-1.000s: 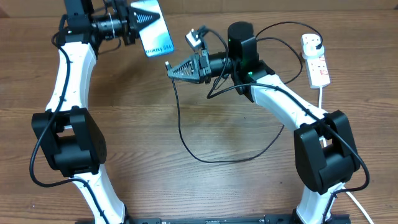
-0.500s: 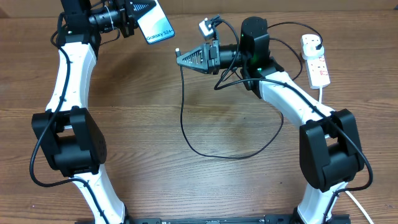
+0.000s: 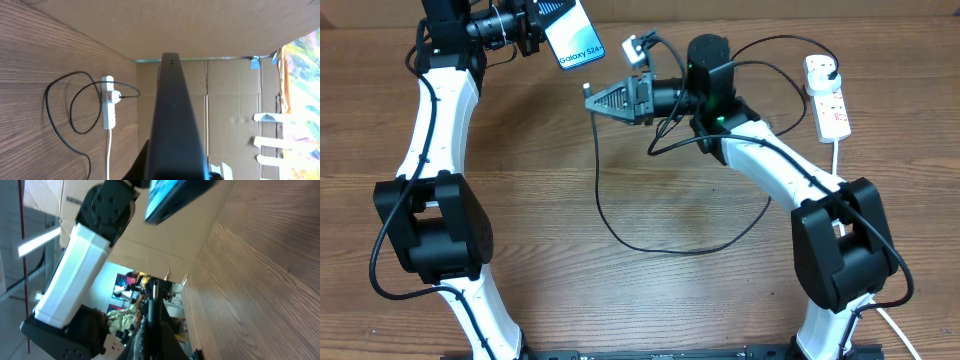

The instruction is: Plug charger to phone and switch on socket

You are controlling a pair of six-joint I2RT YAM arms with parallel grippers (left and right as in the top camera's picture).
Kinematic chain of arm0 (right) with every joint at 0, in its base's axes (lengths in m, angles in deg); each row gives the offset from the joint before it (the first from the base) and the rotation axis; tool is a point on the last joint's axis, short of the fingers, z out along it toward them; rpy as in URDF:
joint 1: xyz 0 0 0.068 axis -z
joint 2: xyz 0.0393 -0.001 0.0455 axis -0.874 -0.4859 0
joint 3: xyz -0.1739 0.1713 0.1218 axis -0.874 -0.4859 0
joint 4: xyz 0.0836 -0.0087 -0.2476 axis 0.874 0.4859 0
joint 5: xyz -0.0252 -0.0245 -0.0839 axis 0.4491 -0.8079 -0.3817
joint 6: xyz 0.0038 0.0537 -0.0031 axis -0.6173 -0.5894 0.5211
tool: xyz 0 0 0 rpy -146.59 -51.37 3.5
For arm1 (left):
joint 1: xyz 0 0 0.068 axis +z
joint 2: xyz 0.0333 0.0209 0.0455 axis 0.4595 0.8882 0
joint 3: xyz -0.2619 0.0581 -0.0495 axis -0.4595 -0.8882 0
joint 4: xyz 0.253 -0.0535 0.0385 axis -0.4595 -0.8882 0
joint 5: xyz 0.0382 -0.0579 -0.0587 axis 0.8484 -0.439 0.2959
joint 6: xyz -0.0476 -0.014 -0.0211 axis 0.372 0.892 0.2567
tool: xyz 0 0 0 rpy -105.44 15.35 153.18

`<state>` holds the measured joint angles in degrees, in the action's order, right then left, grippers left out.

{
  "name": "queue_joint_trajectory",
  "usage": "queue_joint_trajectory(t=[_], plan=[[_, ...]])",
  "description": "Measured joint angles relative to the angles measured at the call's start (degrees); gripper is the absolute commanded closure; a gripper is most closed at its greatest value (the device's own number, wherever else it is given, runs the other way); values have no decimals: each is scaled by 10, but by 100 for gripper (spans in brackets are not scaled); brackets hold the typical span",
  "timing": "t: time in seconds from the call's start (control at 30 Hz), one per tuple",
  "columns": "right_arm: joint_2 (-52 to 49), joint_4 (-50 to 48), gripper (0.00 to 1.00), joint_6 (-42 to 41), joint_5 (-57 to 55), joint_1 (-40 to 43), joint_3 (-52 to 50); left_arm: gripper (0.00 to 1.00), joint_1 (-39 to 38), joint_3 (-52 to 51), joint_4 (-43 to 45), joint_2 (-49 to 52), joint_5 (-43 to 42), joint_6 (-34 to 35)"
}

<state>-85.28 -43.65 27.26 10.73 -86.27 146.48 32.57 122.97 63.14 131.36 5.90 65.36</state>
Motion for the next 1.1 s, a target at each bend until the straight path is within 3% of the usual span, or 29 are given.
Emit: queue_joint_trajectory(t=[0.27, 0.63, 1.1], plan=[[0, -9, 96, 22, -2, 3, 0, 96, -3, 0, 3, 0, -8, -14], [0, -9, 96, 60, 16, 5, 0, 95, -14, 0, 4, 0, -86, -58], [0, -14, 96, 81, 22, 5, 0, 95, 1, 0, 1, 0, -132, -62]])
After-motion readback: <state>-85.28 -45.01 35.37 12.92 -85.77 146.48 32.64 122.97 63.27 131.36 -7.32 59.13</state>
